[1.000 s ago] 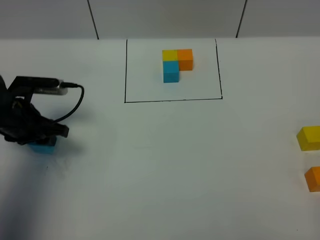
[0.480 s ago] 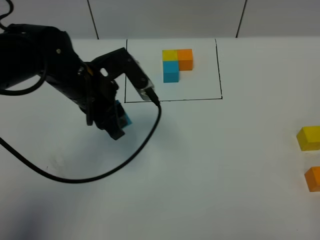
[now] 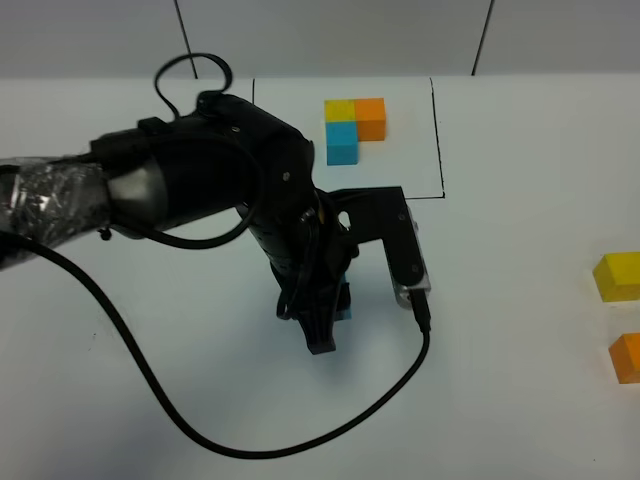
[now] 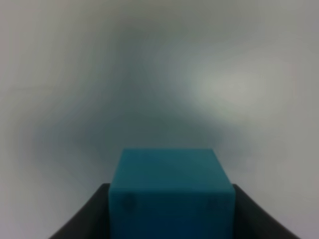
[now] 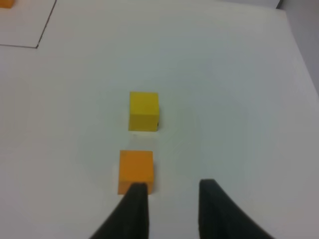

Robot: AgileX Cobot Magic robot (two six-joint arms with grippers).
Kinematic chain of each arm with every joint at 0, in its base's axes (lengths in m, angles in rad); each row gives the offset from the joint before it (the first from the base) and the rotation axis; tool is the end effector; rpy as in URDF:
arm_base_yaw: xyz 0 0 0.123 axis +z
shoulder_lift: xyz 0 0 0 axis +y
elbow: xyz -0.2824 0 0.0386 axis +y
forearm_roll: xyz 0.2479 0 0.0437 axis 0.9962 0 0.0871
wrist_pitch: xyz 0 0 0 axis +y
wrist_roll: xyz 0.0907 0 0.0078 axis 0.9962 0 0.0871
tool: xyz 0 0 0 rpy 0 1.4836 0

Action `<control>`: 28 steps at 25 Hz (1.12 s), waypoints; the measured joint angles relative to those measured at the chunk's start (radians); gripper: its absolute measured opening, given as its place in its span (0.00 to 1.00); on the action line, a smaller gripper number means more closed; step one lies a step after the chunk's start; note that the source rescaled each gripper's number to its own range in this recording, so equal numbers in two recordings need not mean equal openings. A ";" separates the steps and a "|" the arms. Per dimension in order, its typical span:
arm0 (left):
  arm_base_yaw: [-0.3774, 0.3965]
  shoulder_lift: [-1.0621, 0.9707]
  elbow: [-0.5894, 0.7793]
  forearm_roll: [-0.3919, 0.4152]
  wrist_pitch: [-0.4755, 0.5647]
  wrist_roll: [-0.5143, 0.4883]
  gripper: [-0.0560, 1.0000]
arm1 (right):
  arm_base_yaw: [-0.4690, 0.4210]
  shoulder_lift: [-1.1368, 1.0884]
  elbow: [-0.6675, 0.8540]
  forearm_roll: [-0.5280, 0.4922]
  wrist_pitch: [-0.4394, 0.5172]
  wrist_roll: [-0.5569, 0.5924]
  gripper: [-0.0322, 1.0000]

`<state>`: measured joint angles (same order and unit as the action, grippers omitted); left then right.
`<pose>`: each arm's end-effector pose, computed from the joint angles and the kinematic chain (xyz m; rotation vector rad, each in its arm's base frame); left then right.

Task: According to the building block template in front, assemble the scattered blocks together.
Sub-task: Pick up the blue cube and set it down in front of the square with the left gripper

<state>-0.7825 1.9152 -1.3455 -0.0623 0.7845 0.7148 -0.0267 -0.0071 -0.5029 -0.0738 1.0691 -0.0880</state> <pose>0.2746 -0.2786 0.1921 1.8929 2.1152 -0.0867 -0.0069 -0.0057 0.2774 -0.0584 2.0434 -0.1600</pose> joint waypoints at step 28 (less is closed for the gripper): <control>-0.054 0.192 -0.035 0.077 -0.061 0.000 0.63 | 0.000 0.000 0.000 0.000 0.000 0.000 0.03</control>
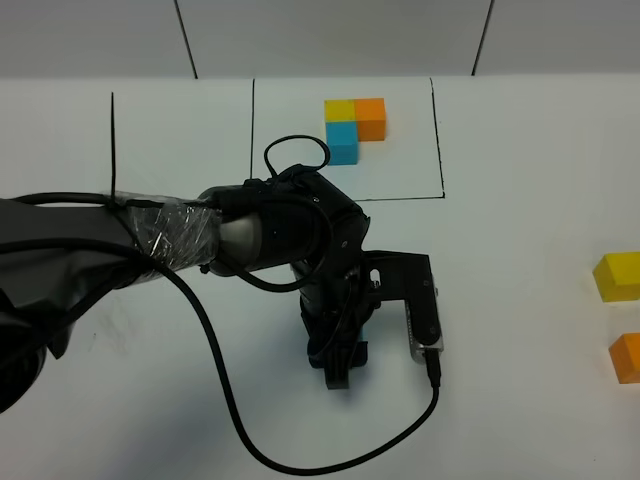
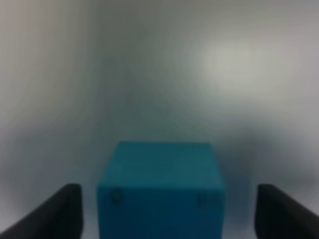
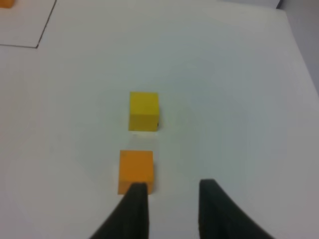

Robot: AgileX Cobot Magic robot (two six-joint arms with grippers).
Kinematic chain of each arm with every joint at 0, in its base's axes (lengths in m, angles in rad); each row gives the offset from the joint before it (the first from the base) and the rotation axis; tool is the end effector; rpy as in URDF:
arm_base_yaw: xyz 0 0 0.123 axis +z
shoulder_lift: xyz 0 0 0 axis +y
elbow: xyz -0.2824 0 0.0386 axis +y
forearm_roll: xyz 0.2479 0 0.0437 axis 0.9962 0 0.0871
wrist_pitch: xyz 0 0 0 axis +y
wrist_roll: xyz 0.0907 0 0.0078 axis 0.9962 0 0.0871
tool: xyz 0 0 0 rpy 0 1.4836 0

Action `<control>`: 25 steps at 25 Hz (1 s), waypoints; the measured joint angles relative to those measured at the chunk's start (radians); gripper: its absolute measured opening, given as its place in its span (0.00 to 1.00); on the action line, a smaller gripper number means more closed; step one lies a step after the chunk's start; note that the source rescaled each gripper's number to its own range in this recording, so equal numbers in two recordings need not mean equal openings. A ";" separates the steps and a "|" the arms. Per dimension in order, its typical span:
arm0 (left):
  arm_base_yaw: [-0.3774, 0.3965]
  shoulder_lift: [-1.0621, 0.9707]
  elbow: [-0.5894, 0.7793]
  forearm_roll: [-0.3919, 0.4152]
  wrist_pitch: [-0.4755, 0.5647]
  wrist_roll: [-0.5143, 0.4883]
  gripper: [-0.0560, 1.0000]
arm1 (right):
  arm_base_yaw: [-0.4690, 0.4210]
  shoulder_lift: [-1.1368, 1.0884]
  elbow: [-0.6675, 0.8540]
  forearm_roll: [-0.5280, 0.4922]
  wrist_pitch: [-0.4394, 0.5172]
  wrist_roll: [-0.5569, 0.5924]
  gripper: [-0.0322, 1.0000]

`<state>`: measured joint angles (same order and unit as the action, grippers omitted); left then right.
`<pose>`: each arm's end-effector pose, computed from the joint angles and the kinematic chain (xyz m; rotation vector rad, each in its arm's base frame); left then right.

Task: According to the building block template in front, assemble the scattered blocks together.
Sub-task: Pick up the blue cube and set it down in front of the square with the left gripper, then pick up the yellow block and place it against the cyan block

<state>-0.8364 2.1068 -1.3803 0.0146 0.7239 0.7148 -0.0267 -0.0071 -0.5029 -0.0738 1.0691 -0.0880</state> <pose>0.2757 -0.3040 0.1250 2.0644 2.0845 -0.0027 -0.0069 -0.0057 0.2774 -0.0584 2.0434 -0.1600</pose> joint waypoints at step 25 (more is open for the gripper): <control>0.183 -0.596 -0.221 0.458 0.470 -0.381 0.69 | 0.000 0.000 0.000 0.000 0.000 0.000 0.03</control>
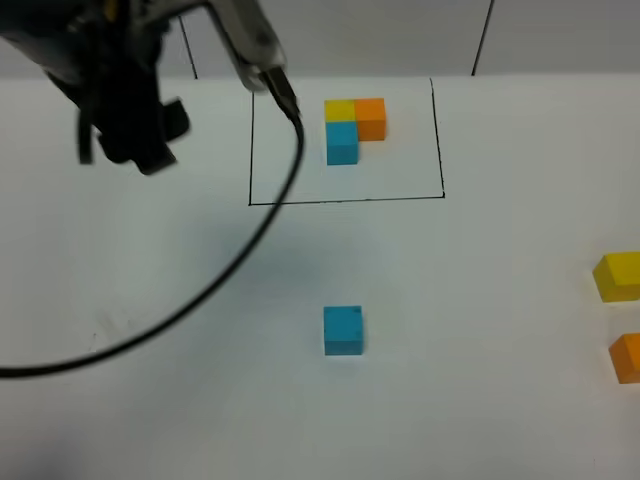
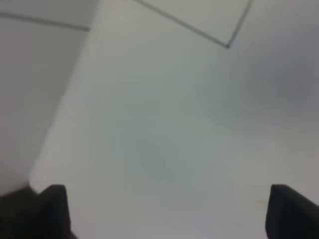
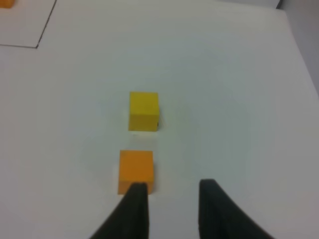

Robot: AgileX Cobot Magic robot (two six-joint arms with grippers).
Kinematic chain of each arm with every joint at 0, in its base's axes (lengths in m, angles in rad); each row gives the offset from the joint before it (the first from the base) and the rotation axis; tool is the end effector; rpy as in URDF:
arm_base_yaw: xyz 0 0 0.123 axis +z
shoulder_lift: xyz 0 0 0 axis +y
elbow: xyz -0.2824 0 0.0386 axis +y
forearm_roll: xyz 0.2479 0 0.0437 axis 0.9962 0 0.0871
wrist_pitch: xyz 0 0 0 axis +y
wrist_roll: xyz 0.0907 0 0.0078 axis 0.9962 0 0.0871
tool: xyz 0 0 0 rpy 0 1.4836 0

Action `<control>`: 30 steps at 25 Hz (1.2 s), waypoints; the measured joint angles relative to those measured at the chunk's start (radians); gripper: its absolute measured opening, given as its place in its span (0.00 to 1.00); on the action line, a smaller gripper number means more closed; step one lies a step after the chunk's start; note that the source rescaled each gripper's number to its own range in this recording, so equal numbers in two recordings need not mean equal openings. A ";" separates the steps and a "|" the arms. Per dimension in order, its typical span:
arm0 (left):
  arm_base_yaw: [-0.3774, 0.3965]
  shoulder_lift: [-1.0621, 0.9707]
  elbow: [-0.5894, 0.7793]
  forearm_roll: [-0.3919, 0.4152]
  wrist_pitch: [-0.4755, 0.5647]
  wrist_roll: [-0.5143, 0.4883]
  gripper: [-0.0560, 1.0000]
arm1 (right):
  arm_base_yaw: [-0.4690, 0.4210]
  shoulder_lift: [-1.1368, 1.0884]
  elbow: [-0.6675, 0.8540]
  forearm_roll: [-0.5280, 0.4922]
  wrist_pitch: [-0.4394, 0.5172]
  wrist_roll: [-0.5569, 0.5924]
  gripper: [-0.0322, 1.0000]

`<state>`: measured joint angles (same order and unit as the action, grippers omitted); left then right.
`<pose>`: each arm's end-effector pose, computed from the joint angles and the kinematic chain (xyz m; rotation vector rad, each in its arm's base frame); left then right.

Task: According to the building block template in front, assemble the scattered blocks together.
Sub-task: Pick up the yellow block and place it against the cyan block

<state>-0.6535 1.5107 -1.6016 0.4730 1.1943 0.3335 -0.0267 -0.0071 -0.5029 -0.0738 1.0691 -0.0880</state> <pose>0.2701 -0.1582 0.4049 1.2301 2.1568 0.4985 -0.0069 -0.0057 0.2774 -0.0584 2.0434 -0.1600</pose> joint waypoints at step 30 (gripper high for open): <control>0.455 -1.222 0.596 -0.250 0.001 -0.181 0.67 | 0.000 0.000 0.000 0.000 0.000 0.000 0.03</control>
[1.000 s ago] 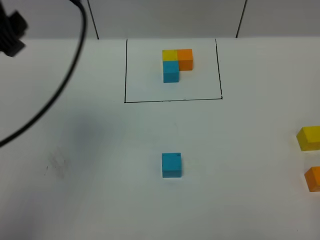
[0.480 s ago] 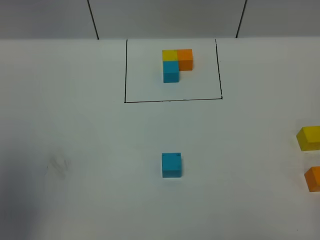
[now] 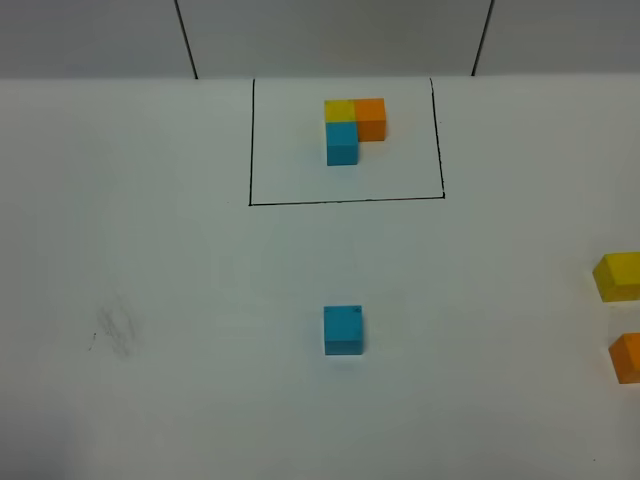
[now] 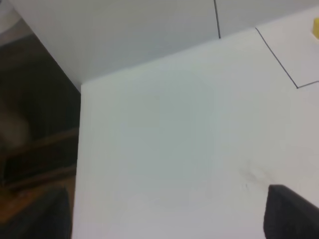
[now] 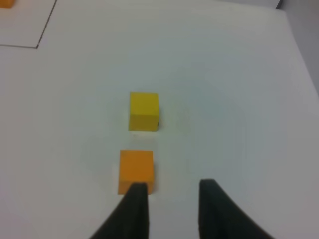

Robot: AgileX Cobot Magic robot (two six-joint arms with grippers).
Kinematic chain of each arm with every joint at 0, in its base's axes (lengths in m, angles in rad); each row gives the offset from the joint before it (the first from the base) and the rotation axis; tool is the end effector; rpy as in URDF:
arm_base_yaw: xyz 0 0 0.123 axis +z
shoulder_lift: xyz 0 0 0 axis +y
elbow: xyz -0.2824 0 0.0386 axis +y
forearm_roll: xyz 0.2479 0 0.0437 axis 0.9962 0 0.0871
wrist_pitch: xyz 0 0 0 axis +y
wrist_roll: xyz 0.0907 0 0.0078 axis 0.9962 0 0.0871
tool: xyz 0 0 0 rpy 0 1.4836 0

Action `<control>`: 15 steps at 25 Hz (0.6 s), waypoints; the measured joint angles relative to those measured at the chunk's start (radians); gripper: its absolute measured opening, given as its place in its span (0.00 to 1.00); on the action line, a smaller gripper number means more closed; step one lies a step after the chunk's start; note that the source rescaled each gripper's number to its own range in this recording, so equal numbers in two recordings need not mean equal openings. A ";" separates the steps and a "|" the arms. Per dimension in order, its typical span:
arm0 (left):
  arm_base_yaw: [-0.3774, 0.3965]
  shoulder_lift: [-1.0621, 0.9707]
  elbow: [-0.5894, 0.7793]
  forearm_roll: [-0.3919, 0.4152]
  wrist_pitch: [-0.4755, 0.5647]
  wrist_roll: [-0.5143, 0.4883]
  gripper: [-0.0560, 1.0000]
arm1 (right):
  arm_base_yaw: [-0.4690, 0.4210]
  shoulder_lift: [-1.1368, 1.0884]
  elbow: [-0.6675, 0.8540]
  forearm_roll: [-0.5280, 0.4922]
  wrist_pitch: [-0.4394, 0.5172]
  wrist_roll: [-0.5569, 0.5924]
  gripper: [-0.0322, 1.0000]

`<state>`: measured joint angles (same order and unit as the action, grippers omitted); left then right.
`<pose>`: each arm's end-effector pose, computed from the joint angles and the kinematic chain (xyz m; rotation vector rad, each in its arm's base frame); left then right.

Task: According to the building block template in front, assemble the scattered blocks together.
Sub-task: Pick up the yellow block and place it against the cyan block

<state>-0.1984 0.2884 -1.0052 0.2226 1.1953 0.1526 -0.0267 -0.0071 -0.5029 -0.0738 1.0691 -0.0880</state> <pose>-0.0149 0.0221 0.4027 0.2857 1.9306 0.2264 -0.0069 -0.0057 0.2774 -0.0584 2.0434 -0.1600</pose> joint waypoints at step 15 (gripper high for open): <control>0.010 -0.295 0.401 -0.128 -0.143 -0.232 0.67 | 0.000 0.000 0.000 0.000 0.000 0.000 0.03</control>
<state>-0.1883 -0.0065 -0.6043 0.0942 1.0523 -0.0799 -0.0267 -0.0071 -0.5029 -0.0738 1.0691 -0.0880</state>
